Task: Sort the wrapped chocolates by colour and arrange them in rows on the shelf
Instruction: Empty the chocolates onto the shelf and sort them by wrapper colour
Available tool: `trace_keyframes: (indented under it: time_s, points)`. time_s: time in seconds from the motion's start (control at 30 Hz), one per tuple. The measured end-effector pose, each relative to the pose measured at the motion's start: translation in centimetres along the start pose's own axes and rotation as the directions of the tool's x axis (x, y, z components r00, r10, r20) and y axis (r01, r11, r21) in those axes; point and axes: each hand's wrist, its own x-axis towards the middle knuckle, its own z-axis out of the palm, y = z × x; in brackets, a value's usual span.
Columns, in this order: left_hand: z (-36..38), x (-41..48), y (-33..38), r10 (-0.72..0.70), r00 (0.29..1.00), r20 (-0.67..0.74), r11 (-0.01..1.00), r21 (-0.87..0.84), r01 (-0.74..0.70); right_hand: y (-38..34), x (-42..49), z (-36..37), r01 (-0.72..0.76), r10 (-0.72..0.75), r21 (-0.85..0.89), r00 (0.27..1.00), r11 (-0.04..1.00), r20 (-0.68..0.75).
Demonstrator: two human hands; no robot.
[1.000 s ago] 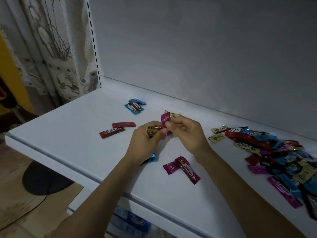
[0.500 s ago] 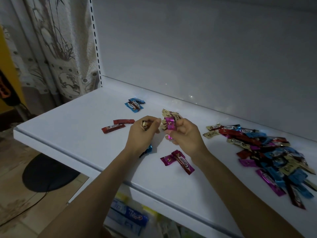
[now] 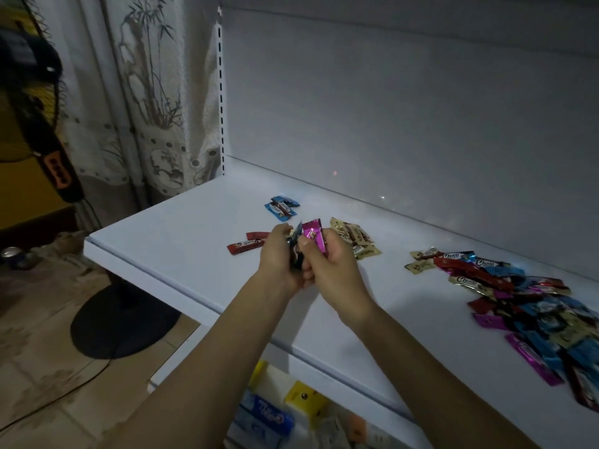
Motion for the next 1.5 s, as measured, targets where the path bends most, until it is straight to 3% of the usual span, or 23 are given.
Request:
trace_keyframes:
  time_s: [0.1,0.23,0.3,0.4,0.5,0.6,0.67,0.8,0.9,0.97,1.03,1.37,1.5]
  points:
    - [-0.1,-0.1,0.0,0.157,0.987,0.017,0.988,0.006,-0.157,-0.5,0.9,0.4,-0.05,0.051,0.014,0.998,0.999,-0.049]
    - [-0.8,1.1,-1.2,0.477,0.87,-0.125,0.853,0.304,-0.424,-0.9,1.2,0.5,-0.136,0.136,0.014,0.991,0.991,0.003]
    - [-1.3,1.5,-1.5,0.542,0.836,-0.086,0.806,0.335,-0.489,-0.8,1.1,-0.2,-0.163,0.162,0.026,0.986,0.986,0.025]
    - [-1.9,1.5,-1.1,0.486,0.867,0.107,0.815,0.303,-0.495,-0.2,1.0,-1.8,-0.19,0.19,0.058,0.982,0.98,-0.002]
    - [-2.4,1.0,-1.0,0.366,0.88,0.302,0.799,0.383,-0.464,0.4,1.4,-3.4,-0.263,0.267,0.091,0.963,0.961,-0.035]
    - [-2.6,0.5,-0.9,0.301,0.868,0.395,0.838,0.325,-0.438,0.5,2.0,-3.9,-0.357,0.357,0.2,0.933,0.912,0.036]
    - [-2.5,0.8,-0.8,0.294,0.853,0.431,0.808,0.365,-0.463,0.7,2.4,-4.0,-0.366,0.363,0.235,0.93,0.9,0.058]
    - [-1.6,2.2,-1.2,0.373,0.797,0.476,0.625,0.506,-0.595,1.3,3.1,-4.7,-0.304,0.321,0.17,0.944,0.937,-0.081]
    - [-1.5,3.7,-2.3,0.512,0.744,0.429,0.297,0.725,-0.622,2.2,3.9,-6.6,-0.277,0.299,0.132,0.934,0.952,-0.198]
    - [-1.6,4.1,-2.9,0.505,0.715,0.483,0.096,0.792,-0.603,3.0,4.5,-8.2,-0.319,0.357,0.18,0.901,0.93,-0.248]
    - [-1.6,4.1,-3.0,0.487,0.7,0.523,0.011,0.797,-0.604,3.8,5.2,-9.4,-0.372,0.422,0.216,0.863,0.903,-0.279]
    - [-1.8,4.8,-2.8,0.526,0.687,0.502,0.133,0.749,-0.649,5.8,6.4,-10.3,-0.385,0.43,0.196,0.839,0.902,-0.333]
    - [-1.7,4.7,-2.7,0.536,0.678,0.503,0.163,0.727,-0.668,5.7,5.5,-10.1,-0.294,0.355,0.222,0.875,0.93,-0.329]
